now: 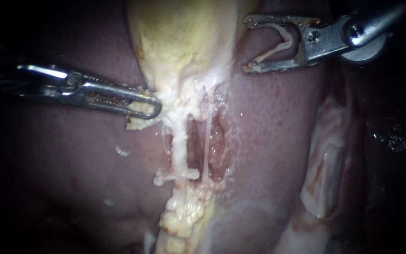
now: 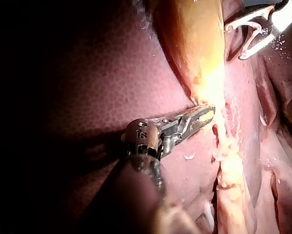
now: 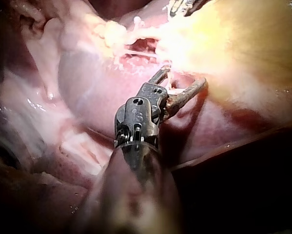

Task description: Clipping second clip left tube

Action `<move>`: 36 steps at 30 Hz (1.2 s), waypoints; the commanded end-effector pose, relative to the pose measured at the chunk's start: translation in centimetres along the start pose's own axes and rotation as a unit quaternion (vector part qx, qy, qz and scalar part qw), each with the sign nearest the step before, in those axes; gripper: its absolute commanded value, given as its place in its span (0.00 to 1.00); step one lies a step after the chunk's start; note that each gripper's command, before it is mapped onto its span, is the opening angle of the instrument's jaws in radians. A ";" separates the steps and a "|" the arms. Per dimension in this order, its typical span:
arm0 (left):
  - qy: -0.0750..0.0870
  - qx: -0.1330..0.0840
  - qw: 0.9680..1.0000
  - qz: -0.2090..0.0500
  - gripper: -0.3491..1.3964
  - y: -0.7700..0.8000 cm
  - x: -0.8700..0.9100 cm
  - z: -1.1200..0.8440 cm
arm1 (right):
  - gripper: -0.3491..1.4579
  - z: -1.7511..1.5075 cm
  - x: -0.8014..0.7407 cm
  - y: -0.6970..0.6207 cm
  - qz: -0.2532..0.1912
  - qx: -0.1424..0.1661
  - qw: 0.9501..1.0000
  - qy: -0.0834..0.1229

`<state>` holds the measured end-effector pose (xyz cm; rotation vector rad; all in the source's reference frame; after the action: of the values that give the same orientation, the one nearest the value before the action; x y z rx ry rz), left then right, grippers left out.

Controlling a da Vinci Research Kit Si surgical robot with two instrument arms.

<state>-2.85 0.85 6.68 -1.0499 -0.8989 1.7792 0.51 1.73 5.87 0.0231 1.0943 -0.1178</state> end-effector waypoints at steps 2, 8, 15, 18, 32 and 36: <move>-0.001 -0.002 1.000 0.000 0.00 0.03 0.01 -0.05 | 0.47 0.00 0.00 0.01 0.000 0.000 1.000 0.000; -0.001 -0.005 1.000 -0.004 0.00 0.13 0.13 -0.34 | 0.47 -0.01 0.00 0.01 0.000 0.000 1.000 0.000; 0.012 0.011 1.000 -0.012 0.00 0.19 0.33 -0.90 | 0.47 -0.03 0.01 0.02 0.001 0.000 1.000 0.000; 0.017 0.015 1.000 -0.015 0.00 0.16 0.38 -1.04 | 0.47 -0.03 0.01 0.03 0.001 0.000 1.000 0.000; 0.020 0.015 1.000 -0.016 0.00 0.16 0.39 -1.04 | 0.47 -0.04 0.22 -0.16 0.070 0.043 0.996 0.040; 0.020 0.015 1.000 -0.016 0.00 0.16 0.39 -1.04 | 0.47 0.01 0.35 -0.29 0.143 0.071 0.985 0.067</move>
<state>-2.06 1.31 6.03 -1.0422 -0.8583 1.7343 0.66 1.36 5.56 0.3630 1.2220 0.0985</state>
